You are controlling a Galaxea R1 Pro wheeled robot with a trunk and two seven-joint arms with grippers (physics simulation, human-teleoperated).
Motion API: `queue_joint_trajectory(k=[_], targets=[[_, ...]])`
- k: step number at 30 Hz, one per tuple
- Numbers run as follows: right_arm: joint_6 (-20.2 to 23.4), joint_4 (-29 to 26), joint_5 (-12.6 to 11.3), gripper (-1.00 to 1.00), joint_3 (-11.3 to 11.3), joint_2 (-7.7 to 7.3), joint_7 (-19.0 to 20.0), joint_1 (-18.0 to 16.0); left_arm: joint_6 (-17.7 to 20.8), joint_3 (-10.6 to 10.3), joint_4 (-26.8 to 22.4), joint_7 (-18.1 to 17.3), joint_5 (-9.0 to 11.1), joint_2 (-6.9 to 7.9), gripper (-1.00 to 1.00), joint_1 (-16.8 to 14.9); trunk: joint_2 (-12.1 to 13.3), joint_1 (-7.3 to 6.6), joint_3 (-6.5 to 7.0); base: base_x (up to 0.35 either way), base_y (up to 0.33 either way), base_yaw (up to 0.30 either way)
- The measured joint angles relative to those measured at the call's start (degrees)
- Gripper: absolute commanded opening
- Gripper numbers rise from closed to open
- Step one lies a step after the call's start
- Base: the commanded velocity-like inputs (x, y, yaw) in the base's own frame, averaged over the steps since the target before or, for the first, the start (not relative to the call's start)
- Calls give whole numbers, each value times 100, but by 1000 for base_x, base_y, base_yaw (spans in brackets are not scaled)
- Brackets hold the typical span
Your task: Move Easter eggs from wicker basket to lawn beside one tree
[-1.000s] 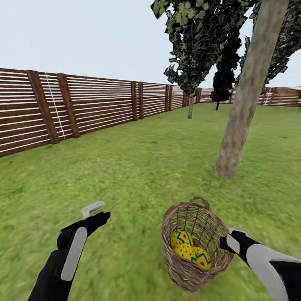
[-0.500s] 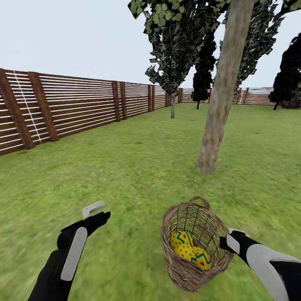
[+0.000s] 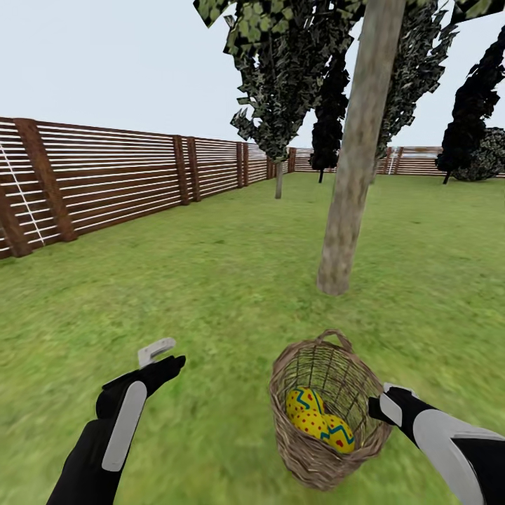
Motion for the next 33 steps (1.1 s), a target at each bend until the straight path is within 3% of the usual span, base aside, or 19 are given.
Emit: queue_joint_trajectory(k=[33], targets=[[-1, 0, 9, -100, 0, 0, 1, 0, -8, 6, 0, 0, 7, 0, 100, 0, 0, 0, 0, 287, -146, 0]])
